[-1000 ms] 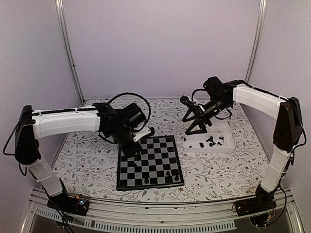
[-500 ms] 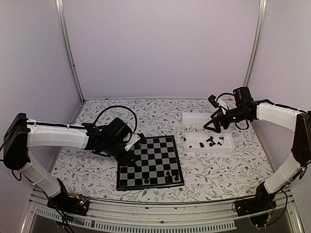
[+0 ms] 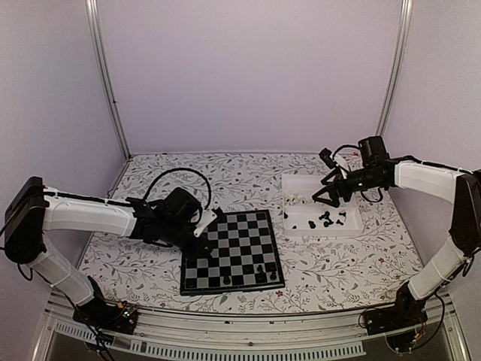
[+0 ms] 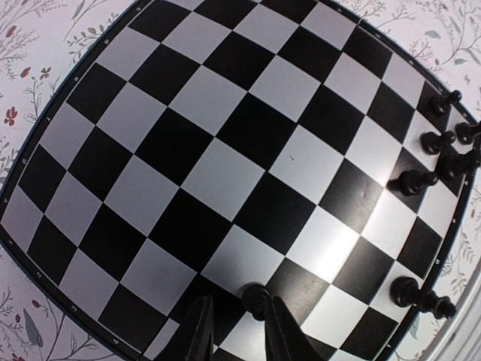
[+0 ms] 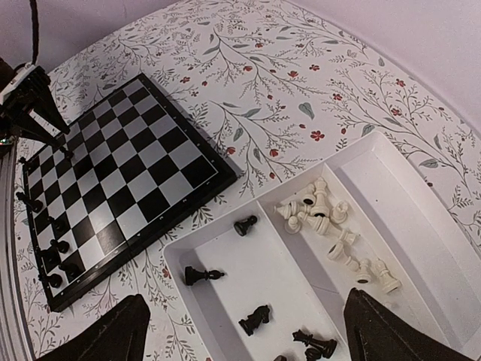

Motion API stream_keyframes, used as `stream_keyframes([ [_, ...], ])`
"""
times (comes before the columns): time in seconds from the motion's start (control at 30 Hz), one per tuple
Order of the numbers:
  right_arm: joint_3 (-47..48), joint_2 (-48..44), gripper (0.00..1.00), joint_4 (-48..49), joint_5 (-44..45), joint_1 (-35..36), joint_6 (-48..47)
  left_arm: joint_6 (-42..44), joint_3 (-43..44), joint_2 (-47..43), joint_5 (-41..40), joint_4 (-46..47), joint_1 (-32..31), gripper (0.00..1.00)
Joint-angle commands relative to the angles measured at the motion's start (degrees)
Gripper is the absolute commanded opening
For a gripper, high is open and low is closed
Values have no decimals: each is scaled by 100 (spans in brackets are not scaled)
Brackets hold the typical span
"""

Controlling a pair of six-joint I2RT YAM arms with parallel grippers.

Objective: Set up the chess pieces on the board
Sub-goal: Pick up the chess piece from the chessboard, then place the chess piece on the chessboard.

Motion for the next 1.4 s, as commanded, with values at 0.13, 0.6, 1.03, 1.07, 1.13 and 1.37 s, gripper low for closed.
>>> stream_keyframes([
  [0.13, 125, 127, 93, 16, -182, 16, -145, 7, 99, 135, 176, 30, 10, 26],
  [0.6, 204, 255, 90, -116, -286, 12, -220, 5, 112, 462, 313, -27, 1, 14],
  [1.03, 229, 331, 89, -201, -361, 16, -302, 21, 655, 510, 696, -51, -555, 3],
  [1.07, 233, 345, 89, -216, -366, 15, -312, 37, 727, 572, 740, -58, -618, 3],
  [1.13, 253, 364, 89, -265, -396, 14, -332, 71, 853, 720, 805, -83, -729, 3],
  [1.37, 274, 369, 88, -328, -456, 17, -387, 138, 1161, 1241, 853, -168, -958, 4],
])
